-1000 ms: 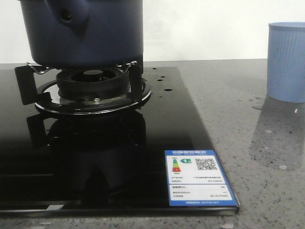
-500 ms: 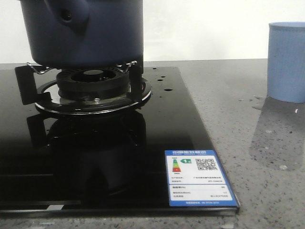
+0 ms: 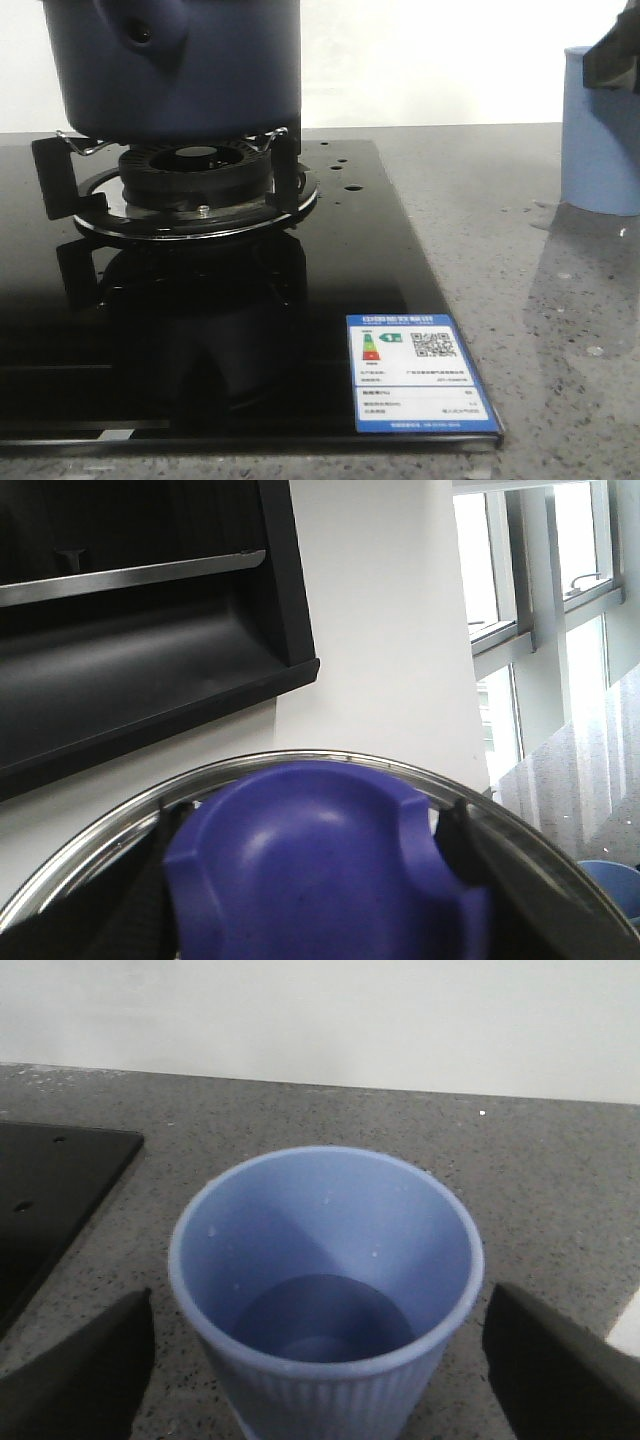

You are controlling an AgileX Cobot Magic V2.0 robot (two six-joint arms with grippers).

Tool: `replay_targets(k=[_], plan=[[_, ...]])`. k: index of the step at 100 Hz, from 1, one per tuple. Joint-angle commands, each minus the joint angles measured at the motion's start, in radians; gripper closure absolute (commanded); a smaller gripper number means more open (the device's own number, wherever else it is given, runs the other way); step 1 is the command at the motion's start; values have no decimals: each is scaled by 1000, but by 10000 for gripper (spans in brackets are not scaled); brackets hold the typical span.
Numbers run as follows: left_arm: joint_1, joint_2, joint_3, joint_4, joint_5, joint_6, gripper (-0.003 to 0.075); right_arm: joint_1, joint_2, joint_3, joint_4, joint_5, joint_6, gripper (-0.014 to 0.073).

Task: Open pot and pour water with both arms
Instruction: 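Lift the cup with the right gripper and carry it over the pot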

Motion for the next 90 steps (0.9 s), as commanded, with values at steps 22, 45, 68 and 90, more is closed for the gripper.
replay_targets(k=[22,45,68,90], plan=[[-6,-20,-35,-71,12,-2,397,3,108,-28,-236,-140,276,68],[-6,-20,-35,-71,12,-2,407,3,153,-28,-312,-215,338,285],[-6,-20,-35,-69,12,-2,407,3,158,-28,-312,-239,338,345],[-6,-28,-35,-60,12,-2,407,3,87,-41,-466,-249,338,345]])
